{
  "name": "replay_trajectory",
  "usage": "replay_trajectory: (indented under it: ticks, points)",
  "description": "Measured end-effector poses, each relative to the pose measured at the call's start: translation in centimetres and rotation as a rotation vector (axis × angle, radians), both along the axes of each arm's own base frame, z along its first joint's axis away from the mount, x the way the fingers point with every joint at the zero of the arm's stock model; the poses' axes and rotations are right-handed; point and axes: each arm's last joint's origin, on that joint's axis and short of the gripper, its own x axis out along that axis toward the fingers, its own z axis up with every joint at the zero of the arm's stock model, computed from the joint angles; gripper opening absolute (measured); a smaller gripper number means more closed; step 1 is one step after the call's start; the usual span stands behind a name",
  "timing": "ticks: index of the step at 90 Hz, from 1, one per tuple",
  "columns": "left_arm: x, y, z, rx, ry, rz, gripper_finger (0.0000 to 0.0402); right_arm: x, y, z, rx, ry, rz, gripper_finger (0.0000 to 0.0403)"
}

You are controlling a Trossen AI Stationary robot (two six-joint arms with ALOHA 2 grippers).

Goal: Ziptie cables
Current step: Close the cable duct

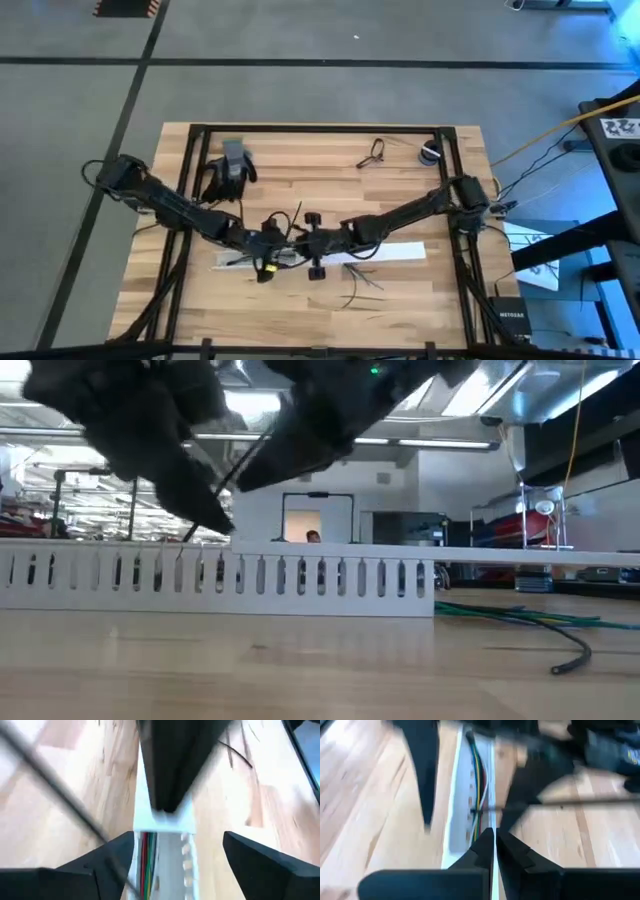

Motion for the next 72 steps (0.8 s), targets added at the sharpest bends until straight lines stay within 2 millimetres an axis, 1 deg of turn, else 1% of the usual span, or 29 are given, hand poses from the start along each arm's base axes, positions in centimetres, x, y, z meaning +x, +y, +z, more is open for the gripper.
replay_trajectory:
  ticks: [11, 17, 24, 34, 45, 57, 72]
  points:
    - [-1.5, -0.6, -1.1, 0.066, 0.055, 0.039, 0.0290, -1.3, 0.0, 0.7, 0.013, 0.021, -0.010, 0.0005]
    - [-1.8, -1.0, -1.7, 0.059, 0.029, 0.043, 0.0290, -1.9, 0.1, 0.4, 0.025, 0.025, -0.015, 0.0005]
    - [-1.8, -1.3, -2.3, 0.053, -0.001, 0.047, 0.0290, -2.5, 0.2, -0.6, 0.032, 0.061, -0.026, 0.0005]
    - [-1.4, -1.5, -3.0, 0.049, -0.056, 0.048, 0.0290, -3.0, 0.4, -1.4, 0.062, 0.080, -0.039, 0.0005]
    - [-0.9, -1.6, -4.5, 0.052, -0.090, 0.038, 0.0290, -3.5, 0.2, -2.3, 0.081, 0.102, -0.061, 0.0005]
    - [-0.1, -1.7, -5.8, 0.050, -0.130, 0.038, 0.0290, -3.7, 0.2, -2.7, 0.100, 0.108, -0.070, 0.0005]
    - [0.8, -1.8, -6.4, 0.046, -0.195, 0.033, 0.0288, -4.0, 0.2, -3.1, 0.109, 0.125, -0.063, 0.0005]
